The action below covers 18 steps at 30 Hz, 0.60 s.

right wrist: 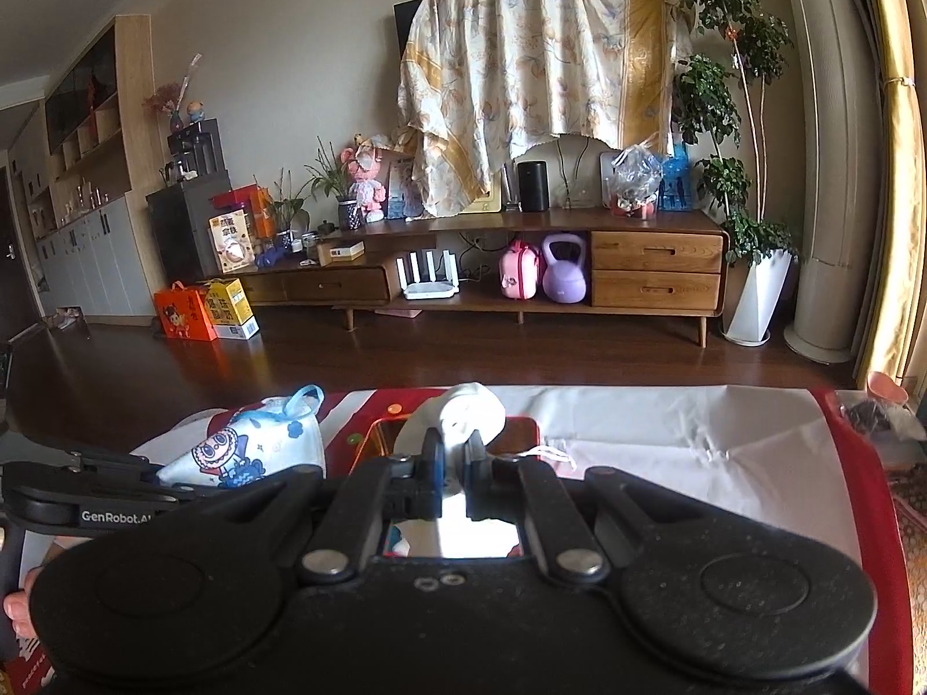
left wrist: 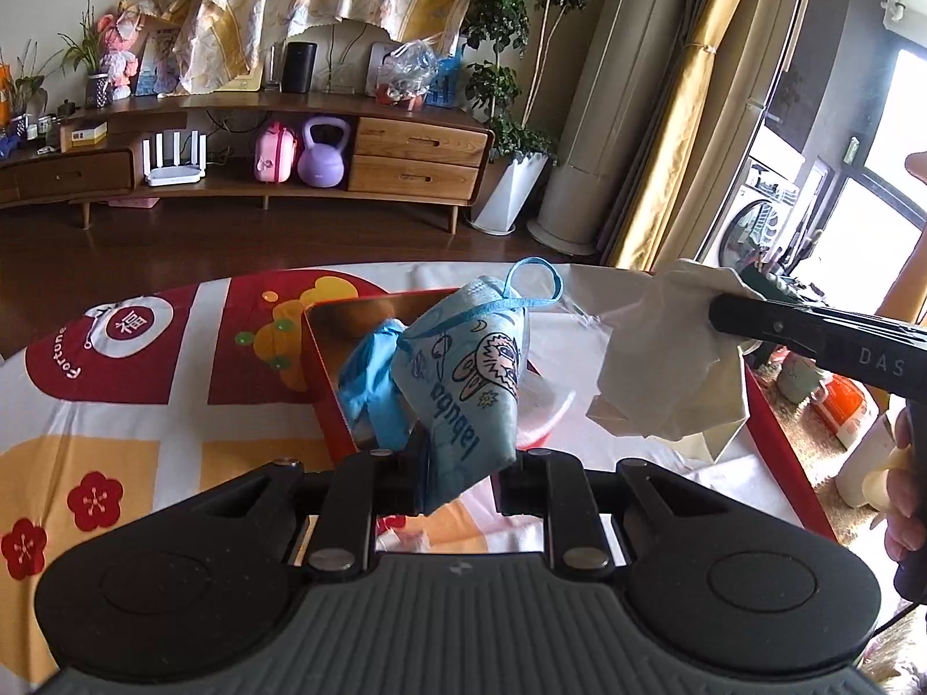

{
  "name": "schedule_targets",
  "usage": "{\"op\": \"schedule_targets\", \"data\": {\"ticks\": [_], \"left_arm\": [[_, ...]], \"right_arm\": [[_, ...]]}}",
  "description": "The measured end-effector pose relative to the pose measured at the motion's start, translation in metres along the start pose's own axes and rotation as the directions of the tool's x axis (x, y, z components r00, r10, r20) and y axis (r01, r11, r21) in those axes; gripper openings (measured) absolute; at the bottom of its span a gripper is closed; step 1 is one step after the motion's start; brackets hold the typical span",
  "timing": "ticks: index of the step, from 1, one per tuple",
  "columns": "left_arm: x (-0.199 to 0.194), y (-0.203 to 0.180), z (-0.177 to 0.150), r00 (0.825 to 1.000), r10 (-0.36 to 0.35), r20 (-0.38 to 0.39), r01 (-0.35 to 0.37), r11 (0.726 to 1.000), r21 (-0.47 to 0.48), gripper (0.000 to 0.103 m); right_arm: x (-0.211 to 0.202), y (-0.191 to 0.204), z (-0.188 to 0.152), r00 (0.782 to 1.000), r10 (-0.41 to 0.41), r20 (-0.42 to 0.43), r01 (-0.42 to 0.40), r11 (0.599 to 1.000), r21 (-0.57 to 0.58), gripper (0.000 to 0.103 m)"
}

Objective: Organize soft objects
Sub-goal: 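Carry the mask with the left gripper to the tin while the right gripper carries the cloth there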

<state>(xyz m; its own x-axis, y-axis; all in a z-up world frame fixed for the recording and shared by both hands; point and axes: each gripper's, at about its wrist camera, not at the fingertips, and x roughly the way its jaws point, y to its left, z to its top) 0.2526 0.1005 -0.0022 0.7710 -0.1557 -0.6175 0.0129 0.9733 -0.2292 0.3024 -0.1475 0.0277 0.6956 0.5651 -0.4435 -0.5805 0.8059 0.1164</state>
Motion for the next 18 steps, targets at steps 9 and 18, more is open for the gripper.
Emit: {"op": "schedule_targets", "data": {"ticks": [9, 18], "left_arm": [[0.051, 0.007, 0.031, 0.999, 0.043, -0.029, -0.042, 0.999, 0.025, 0.020], [0.105, 0.014, 0.044, 0.994, 0.079, -0.070, -0.077, 0.997, 0.030, 0.020]], "right_arm": [[0.043, -0.010, 0.013, 1.000, -0.016, -0.008, 0.016, 1.000, 0.004, 0.005], [0.091, -0.020, 0.005, 0.999, -0.018, -0.051, 0.020, 0.999, 0.036, 0.005]]}}
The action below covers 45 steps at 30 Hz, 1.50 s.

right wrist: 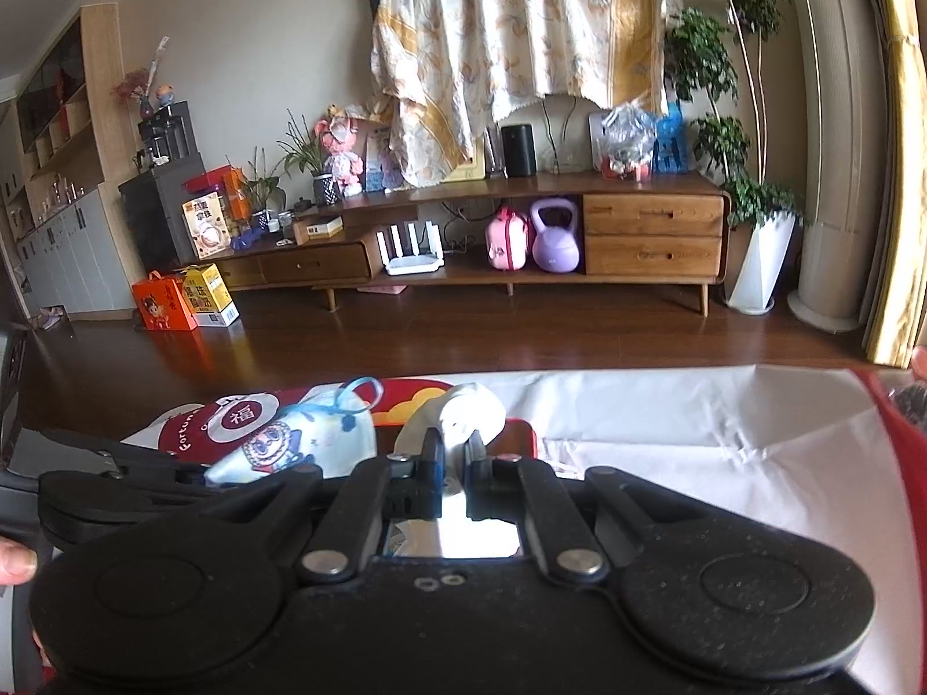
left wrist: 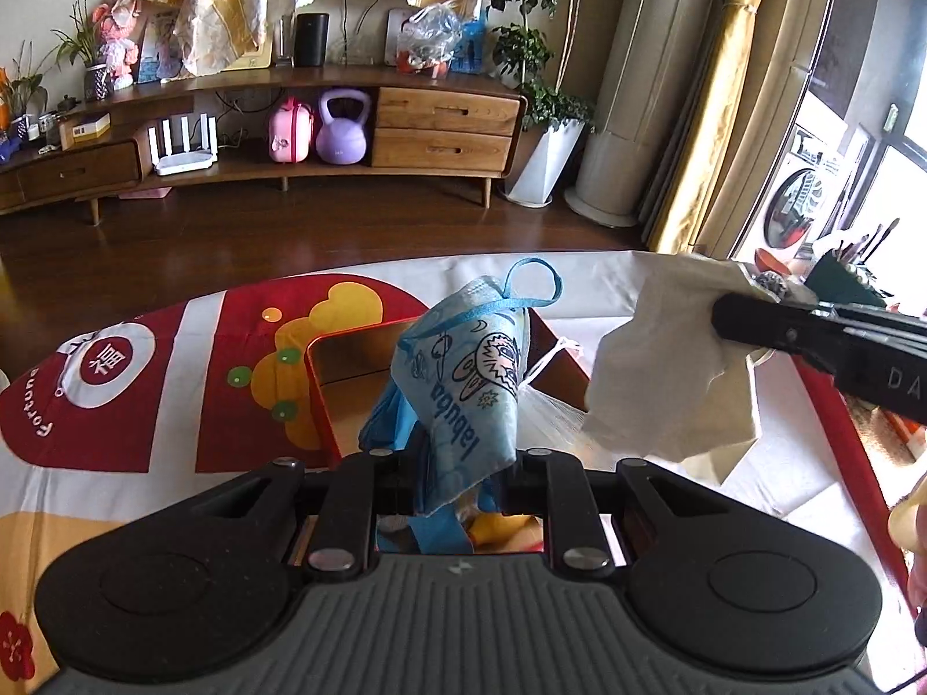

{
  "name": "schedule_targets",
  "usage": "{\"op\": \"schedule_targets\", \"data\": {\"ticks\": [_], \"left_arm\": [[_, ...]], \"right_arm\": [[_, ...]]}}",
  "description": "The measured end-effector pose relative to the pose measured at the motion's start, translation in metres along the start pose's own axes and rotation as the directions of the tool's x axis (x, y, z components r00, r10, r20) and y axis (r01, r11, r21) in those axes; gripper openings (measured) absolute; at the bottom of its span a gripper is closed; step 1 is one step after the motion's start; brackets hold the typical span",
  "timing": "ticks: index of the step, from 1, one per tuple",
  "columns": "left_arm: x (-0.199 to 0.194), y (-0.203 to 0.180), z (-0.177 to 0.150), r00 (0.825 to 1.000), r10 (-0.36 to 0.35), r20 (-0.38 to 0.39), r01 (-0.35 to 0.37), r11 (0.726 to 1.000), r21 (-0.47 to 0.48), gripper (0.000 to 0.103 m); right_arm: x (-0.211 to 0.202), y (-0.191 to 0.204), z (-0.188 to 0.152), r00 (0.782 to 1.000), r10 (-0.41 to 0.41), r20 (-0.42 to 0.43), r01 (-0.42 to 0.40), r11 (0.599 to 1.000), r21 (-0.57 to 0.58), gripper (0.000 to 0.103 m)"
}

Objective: Organize soft objects
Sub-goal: 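Carry the mask with the left gripper to the tin while the right gripper carries the cloth there, then release the mask into the tin while the right gripper releases the white cloth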

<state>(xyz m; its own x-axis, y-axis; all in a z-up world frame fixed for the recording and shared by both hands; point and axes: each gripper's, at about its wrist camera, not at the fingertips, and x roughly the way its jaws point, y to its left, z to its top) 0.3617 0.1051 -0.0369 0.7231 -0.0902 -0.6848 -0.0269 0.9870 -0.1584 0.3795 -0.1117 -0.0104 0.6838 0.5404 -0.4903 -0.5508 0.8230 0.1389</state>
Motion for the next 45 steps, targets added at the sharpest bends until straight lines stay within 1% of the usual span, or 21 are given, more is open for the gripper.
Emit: {"op": "schedule_targets", "data": {"ticks": [9, 13, 17, 22, 30, 33, 37, 39, 41, 42, 44, 45], "left_arm": [[0.042, 0.005, 0.007, 0.999, 0.035, -0.031, -0.035, 0.999, 0.001, 0.020], [0.059, 0.008, 0.007, 0.998, 0.039, -0.048, -0.039, 0.999, 0.001, 0.020], [0.074, 0.009, 0.004, 0.996, 0.046, -0.070, -0.046, 0.999, 0.001, 0.020], [0.085, 0.010, -0.003, 0.995, 0.041, -0.088, -0.040, 0.999, 0.007, 0.020], [0.097, 0.014, -0.012, 0.992, 0.043, -0.122, -0.043, 0.999, 0.003, 0.020], [0.097, 0.011, -0.013, 0.992, 0.049, -0.116, -0.046, 0.999, 0.028, 0.020], [0.095, 0.008, -0.012, 0.992, 0.067, -0.103, -0.063, 0.997, 0.040, 0.020], [0.092, 0.005, -0.012, 0.993, 0.080, -0.092, -0.074, 0.995, 0.060, 0.020], [0.090, 0.002, -0.012, 0.992, 0.086, -0.097, -0.080, 0.994, 0.068, 0.021], [0.088, 0.001, -0.012, 0.992, 0.087, -0.095, -0.080, 0.994, 0.069, 0.022], [0.084, -0.001, -0.012, 0.992, 0.087, -0.088, -0.080, 0.994, 0.080, 0.026], [0.082, -0.003, -0.013, 0.992, 0.091, -0.083, -0.083, 0.992, 0.090, 0.031]], "right_arm": [[0.042, -0.008, -0.007, 0.999, 0.009, -0.039, -0.007, 0.999, 0.044, 0.005], [0.058, -0.011, -0.013, 0.998, 0.009, -0.058, -0.006, 0.999, 0.052, 0.005], [0.073, -0.013, -0.023, 0.995, 0.003, -0.097, 0.002, 0.998, 0.058, 0.005], [0.084, -0.013, -0.037, 0.990, 0.010, -0.142, -0.003, 0.999, 0.048, 0.005], [0.091, -0.015, -0.049, 0.983, 0.009, -0.181, -0.001, 0.999, 0.048, 0.006], [0.091, -0.016, -0.051, 0.983, 0.004, -0.186, 0.004, 0.999, 0.044, 0.010], [0.090, -0.018, -0.050, 0.983, -0.002, -0.184, 0.010, 0.999, 0.043, 0.018], [0.088, -0.017, -0.049, 0.983, -0.008, -0.182, 0.014, 0.999, 0.030, 0.019], [0.086, -0.018, -0.048, 0.983, -0.012, -0.181, 0.017, 0.999, 0.027, 0.020], [0.084, -0.018, -0.048, 0.984, -0.010, -0.181, 0.015, 0.999, 0.029, 0.022], [0.081, -0.019, -0.046, 0.984, -0.015, -0.178, 0.020, 0.999, 0.028, 0.028], [0.079, -0.019, -0.045, 0.984, -0.016, -0.179, 0.021, 0.999, 0.028, 0.030]]}}
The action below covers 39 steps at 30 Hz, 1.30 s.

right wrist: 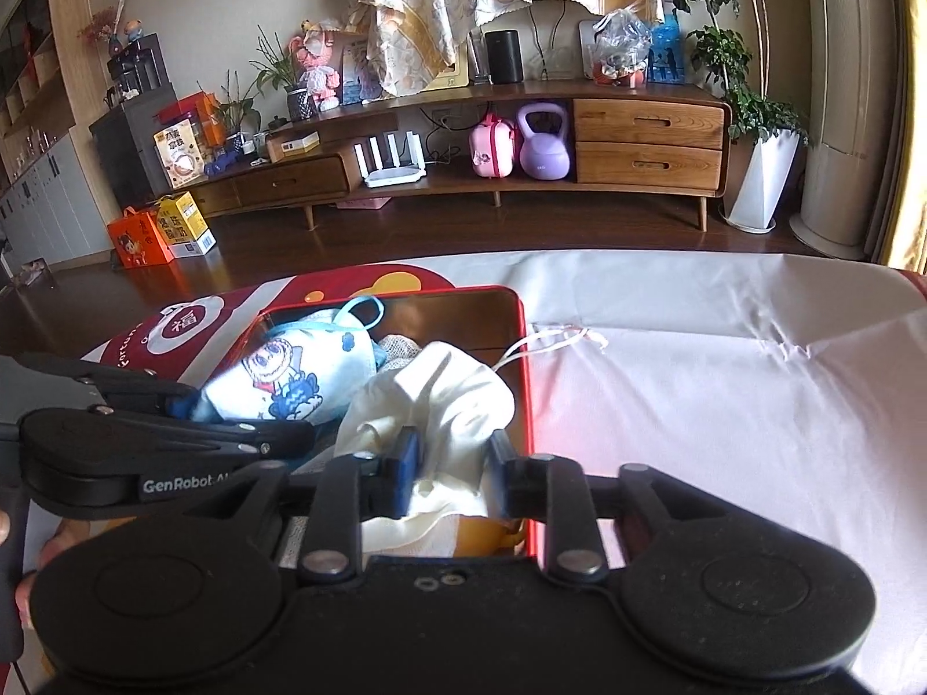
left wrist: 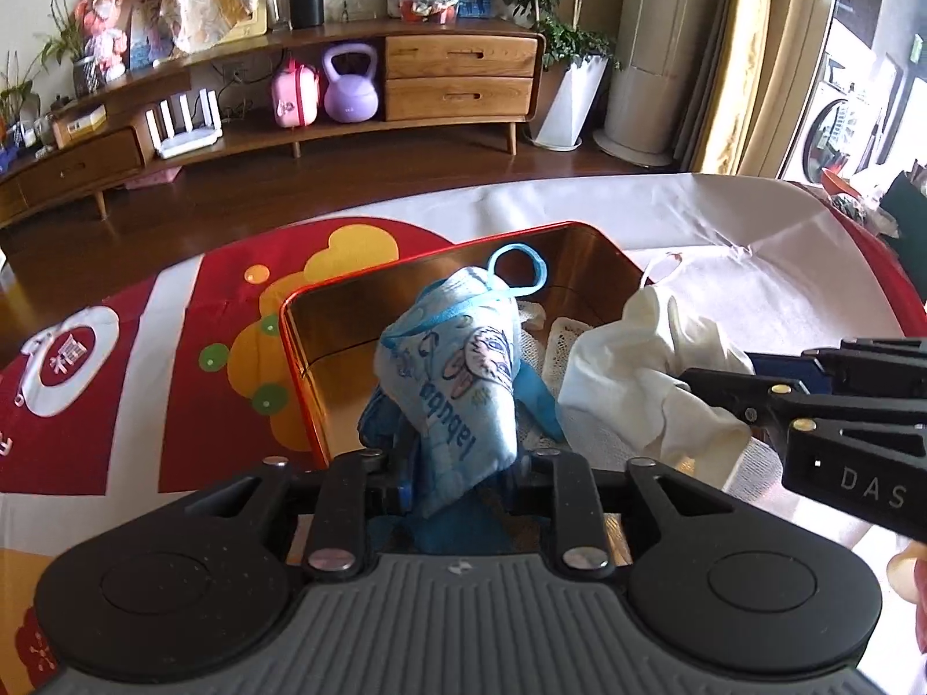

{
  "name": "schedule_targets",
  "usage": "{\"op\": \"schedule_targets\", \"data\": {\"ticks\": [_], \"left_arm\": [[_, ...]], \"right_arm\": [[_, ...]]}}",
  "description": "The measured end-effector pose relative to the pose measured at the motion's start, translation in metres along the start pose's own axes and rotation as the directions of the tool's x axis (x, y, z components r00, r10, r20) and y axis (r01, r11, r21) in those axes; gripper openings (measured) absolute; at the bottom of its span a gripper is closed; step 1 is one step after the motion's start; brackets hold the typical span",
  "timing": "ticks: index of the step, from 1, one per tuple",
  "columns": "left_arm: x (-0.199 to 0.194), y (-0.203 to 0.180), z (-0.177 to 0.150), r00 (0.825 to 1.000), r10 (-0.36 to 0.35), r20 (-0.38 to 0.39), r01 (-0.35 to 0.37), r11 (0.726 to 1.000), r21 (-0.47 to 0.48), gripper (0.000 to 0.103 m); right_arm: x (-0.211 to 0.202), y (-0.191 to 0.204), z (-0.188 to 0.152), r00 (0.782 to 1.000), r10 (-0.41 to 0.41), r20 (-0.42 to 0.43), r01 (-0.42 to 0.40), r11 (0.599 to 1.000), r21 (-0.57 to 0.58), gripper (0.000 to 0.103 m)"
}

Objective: Organize soft objects
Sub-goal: 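Release the mask into the tin while the right gripper releases the white cloth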

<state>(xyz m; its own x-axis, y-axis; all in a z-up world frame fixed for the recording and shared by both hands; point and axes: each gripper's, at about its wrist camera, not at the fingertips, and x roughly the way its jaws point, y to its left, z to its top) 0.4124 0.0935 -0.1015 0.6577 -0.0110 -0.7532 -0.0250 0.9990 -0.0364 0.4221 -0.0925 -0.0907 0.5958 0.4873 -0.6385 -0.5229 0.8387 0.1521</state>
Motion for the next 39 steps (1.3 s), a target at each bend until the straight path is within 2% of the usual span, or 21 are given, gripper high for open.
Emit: {"op": "schedule_targets", "data": {"ticks": [2, 3, 4, 8, 17, 30, 39], "left_arm": [[-0.006, -0.001, 0.000, 1.000, 0.008, 0.010, -0.008, 1.000, 0.015, 0.052], [-0.010, -0.002, 0.000, 1.000, 0.015, 0.025, -0.015, 1.000, 0.017, 0.069], [-0.015, -0.002, -0.001, 0.999, 0.018, 0.047, -0.019, 1.000, 0.017, 0.075], [-0.028, -0.002, 0.000, 0.998, 0.005, 0.062, -0.006, 1.000, 0.023, 0.076], [-0.068, -0.003, -0.003, 0.996, -0.018, 0.084, 0.018, 1.000, 0.001, 0.076], [-0.137, -0.016, -0.026, 0.992, -0.055, 0.115, 0.056, 0.998, -0.005, 0.076], [-0.170, -0.022, -0.049, 0.990, -0.074, 0.121, 0.075, 0.997, -0.008, 0.076]], "right_arm": [[-0.004, -0.001, 0.001, 1.000, -0.003, 0.003, 0.003, 1.000, -0.003, 0.037], [-0.007, 0.000, 0.002, 1.000, -0.006, 0.008, 0.006, 1.000, -0.004, 0.038], [-0.009, 0.000, 0.002, 1.000, -0.007, 0.012, 0.007, 1.000, -0.002, 0.041], [-0.018, 0.000, 0.004, 1.000, -0.008, 0.019, 0.009, 1.000, -0.010, 0.050], [-0.057, 0.007, 0.006, 0.998, -0.002, 0.061, 0.003, 1.000, -0.018, 0.062], [-0.127, 0.032, -0.008, 0.996, 0.028, 0.089, -0.024, 0.999, -0.049, 0.066], [-0.159, 0.049, -0.031, 0.994, 0.052, 0.095, -0.046, 0.997, -0.059, 0.076]]}}
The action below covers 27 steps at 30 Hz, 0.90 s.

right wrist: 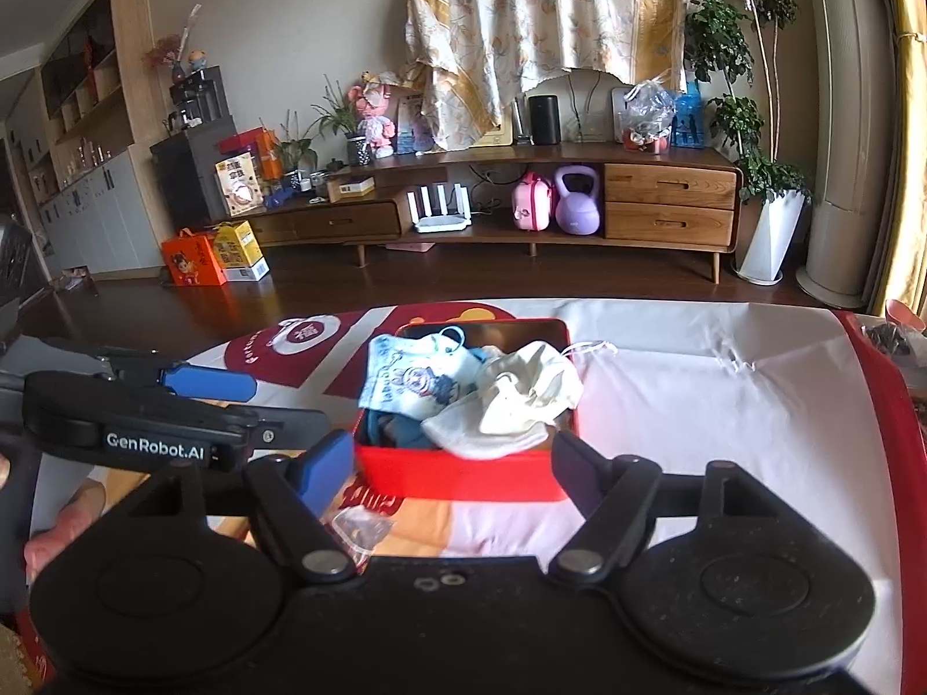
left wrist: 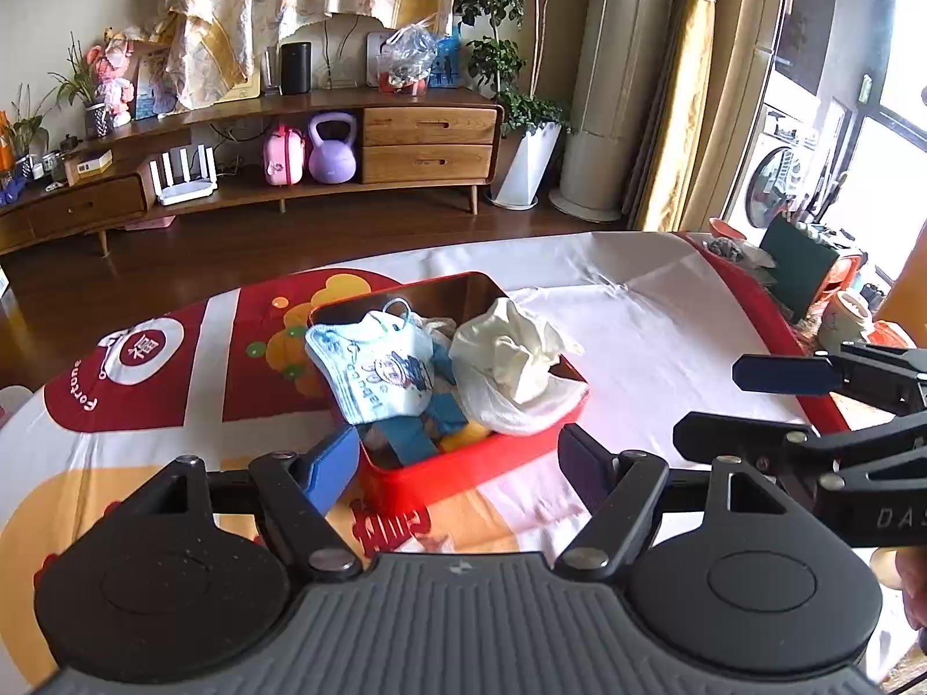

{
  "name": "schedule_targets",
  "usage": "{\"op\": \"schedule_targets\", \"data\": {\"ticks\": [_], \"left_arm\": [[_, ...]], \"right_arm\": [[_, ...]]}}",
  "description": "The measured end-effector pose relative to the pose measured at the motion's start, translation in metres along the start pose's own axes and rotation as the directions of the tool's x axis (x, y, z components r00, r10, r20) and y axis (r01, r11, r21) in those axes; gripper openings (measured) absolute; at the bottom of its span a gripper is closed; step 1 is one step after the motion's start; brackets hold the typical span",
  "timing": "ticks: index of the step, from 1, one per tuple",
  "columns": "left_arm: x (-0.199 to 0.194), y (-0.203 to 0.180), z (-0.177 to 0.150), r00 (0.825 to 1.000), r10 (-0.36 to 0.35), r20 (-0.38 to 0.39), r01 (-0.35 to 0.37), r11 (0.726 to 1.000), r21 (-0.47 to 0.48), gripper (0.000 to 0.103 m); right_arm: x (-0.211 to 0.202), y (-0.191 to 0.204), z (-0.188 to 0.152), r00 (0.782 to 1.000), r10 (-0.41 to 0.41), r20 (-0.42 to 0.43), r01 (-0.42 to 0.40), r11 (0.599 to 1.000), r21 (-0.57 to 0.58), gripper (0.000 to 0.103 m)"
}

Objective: Organize soft objects
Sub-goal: 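Release the mask into the tin while the right gripper releases the white cloth, then close the left gripper on the brown scrunchie while the right gripper grasps the cotton-swab pack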

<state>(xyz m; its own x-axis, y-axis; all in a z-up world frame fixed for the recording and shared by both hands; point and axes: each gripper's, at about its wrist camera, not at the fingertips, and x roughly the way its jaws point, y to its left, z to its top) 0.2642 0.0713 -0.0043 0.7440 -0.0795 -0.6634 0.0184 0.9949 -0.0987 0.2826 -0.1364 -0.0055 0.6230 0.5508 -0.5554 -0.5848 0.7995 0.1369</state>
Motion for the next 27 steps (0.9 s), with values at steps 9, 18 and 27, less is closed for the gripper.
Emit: {"op": "schedule_targets", "data": {"ticks": [9, 18, 27], "left_arm": [[-0.027, -0.003, -0.027, 1.000, -0.019, 0.006, 0.020, 0.999, -0.031, 0.083], [-0.044, 0.012, -0.052, 1.000, -0.019, -0.002, 0.018, 0.995, -0.102, 0.092], [-0.055, 0.028, -0.078, 1.000, -0.016, 0.014, 0.018, 0.988, -0.152, 0.103]], "right_arm": [[-0.029, 0.016, -0.020, 1.000, 0.011, 0.022, -0.011, 1.000, -0.024, 0.096], [-0.043, 0.030, -0.042, 0.999, 0.029, 0.013, -0.029, 0.999, -0.023, 0.102], [-0.040, 0.043, -0.070, 0.997, 0.058, -0.048, -0.059, 0.998, -0.017, 0.102]]}}
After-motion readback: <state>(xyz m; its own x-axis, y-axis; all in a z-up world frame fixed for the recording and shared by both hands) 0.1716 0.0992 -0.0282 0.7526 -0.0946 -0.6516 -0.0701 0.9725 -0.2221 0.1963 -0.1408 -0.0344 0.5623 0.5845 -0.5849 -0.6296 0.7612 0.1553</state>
